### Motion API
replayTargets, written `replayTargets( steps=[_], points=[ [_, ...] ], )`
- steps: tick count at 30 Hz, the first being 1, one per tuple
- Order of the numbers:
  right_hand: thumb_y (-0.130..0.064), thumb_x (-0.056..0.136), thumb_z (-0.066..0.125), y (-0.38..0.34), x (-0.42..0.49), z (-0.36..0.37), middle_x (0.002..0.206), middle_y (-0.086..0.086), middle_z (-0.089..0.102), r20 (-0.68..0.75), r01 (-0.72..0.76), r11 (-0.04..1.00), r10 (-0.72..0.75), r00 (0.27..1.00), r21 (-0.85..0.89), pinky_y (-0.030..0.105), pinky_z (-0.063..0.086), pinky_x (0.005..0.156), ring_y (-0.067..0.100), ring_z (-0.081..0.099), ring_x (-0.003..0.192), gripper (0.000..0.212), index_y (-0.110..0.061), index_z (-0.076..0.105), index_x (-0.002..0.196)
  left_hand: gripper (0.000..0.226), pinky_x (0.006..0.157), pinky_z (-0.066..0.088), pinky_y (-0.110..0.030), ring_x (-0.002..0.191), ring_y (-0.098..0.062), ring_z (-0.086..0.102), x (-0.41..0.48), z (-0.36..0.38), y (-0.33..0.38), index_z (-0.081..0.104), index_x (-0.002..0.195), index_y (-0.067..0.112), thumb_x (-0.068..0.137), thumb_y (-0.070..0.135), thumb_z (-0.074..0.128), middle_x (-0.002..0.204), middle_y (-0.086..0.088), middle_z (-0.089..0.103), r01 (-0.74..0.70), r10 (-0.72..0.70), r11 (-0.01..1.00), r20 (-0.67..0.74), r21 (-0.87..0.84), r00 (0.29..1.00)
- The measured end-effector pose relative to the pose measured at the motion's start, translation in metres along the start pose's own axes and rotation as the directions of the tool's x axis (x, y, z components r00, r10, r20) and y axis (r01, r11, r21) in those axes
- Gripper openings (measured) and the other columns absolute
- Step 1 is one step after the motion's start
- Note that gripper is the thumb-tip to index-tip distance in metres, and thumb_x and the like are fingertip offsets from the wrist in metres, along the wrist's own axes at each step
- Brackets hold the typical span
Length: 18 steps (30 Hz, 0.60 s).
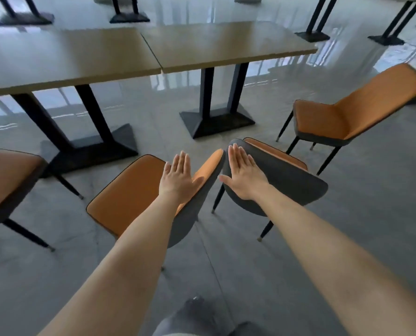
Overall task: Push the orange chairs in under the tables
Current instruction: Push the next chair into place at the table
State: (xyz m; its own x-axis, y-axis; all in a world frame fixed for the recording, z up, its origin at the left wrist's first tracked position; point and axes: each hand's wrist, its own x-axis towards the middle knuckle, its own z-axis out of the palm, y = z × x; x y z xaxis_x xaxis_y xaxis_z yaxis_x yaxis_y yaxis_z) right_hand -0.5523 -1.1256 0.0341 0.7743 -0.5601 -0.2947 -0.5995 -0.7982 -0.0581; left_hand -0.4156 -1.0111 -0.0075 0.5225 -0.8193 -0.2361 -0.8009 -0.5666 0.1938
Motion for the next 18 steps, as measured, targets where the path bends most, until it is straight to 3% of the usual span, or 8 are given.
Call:
replayTargets(
  steps=[3, 6, 8, 10, 12, 14, 18],
  points=[
    [-0.051, 0.097, 0.025, 0.003, 0.020, 0.006, 0.155, 0.010, -0.024, 0.068, 0.127, 0.992, -0.126, 0.990, -0.004, 0.034, -0.008, 0.118, 0.020, -0.019, 0.144, 0.080, -0.008, -0.023, 0.144, 0.082, 0.119, -0.006, -0.039, 0.146, -0.019, -0.014, -0.013, 0.017, 0.004, -0.011, 0.147, 0.009, 0.093, 0.059, 0.024, 0.158, -0.007, -0.016, 0.067, -0.067, 0.998, 0.075, 0.008, 0.995],
    [-0.051, 0.096, 0.034, 0.001, 0.041, 0.015, 0.157, 0.011, -0.019, 0.112, 0.269, 0.963, -0.264, 0.958, -0.028, 0.035, -0.006, 0.118, 0.022, -0.015, 0.145, 0.083, -0.008, -0.018, 0.146, 0.092, 0.119, -0.003, -0.041, 0.146, -0.021, -0.012, -0.020, 0.029, 0.006, -0.010, 0.148, 0.010, 0.089, 0.060, 0.040, 0.158, -0.008, -0.017, 0.151, -0.150, 0.989, 0.122, -0.001, 0.981],
    [-0.047, 0.095, 0.039, 0.000, 0.054, 0.023, 0.158, 0.012, -0.011, 0.130, 0.354, 0.935, -0.347, 0.929, -0.028, 0.035, -0.004, 0.118, 0.023, -0.010, 0.146, 0.083, -0.008, -0.011, 0.148, 0.092, 0.120, 0.004, -0.042, 0.147, -0.024, -0.005, -0.022, 0.033, 0.007, 0.000, 0.149, 0.011, 0.086, 0.050, 0.055, 0.159, -0.009, -0.010, 0.239, -0.232, 0.970, 0.138, -0.038, 0.963],
    [-0.044, 0.096, 0.042, 0.000, 0.064, 0.031, 0.158, 0.014, -0.002, 0.120, 0.437, 0.899, -0.432, 0.894, -0.021, 0.037, -0.001, 0.118, 0.025, -0.005, 0.146, 0.078, -0.007, -0.002, 0.149, 0.077, 0.117, 0.020, -0.043, 0.145, -0.028, 0.016, -0.023, 0.038, 0.011, 0.021, 0.145, 0.013, 0.084, 0.033, 0.063, 0.159, -0.010, 0.007, 0.328, -0.314, 0.941, 0.138, -0.090, 0.939],
    [-0.043, 0.094, 0.046, 0.005, 0.072, 0.038, 0.157, 0.016, 0.009, 0.090, 0.526, 0.848, -0.520, 0.849, -0.068, 0.039, 0.002, 0.119, 0.027, 0.001, 0.146, 0.075, -0.006, 0.009, 0.148, 0.053, 0.094, 0.044, -0.042, 0.127, -0.033, 0.046, -0.027, 0.043, 0.016, 0.039, 0.132, 0.013, 0.083, 0.017, 0.059, 0.146, -0.010, 0.036, 0.406, -0.395, 0.905, 0.102, -0.129, 0.913],
    [-0.039, 0.092, 0.052, 0.013, 0.079, 0.042, 0.155, 0.015, 0.017, 0.080, 0.605, 0.786, -0.600, 0.796, -0.128, 0.040, 0.005, 0.119, 0.028, 0.008, 0.145, 0.071, -0.008, 0.019, 0.146, 0.039, 0.069, 0.044, -0.037, 0.104, -0.033, 0.059, -0.030, 0.046, 0.022, 0.046, 0.120, 0.014, 0.082, 0.009, 0.053, 0.119, -0.009, 0.057, 0.457, -0.455, 0.880, 0.047, -0.130, 0.889],
    [-0.021, 0.089, 0.058, 0.020, 0.103, 0.041, 0.138, 0.013, 0.045, 0.025, 0.671, 0.697, -0.688, 0.725, -0.254, 0.037, 0.024, 0.112, 0.029, 0.038, 0.131, 0.048, -0.009, 0.040, 0.131, 0.036, 0.068, 0.047, -0.038, 0.092, -0.033, 0.063, -0.031, 0.049, 0.032, 0.051, 0.118, 0.015, 0.083, 0.006, 0.051, 0.105, -0.010, 0.066, 0.485, -0.491, 0.869, -0.056, -0.096, 0.869]
  ],
)
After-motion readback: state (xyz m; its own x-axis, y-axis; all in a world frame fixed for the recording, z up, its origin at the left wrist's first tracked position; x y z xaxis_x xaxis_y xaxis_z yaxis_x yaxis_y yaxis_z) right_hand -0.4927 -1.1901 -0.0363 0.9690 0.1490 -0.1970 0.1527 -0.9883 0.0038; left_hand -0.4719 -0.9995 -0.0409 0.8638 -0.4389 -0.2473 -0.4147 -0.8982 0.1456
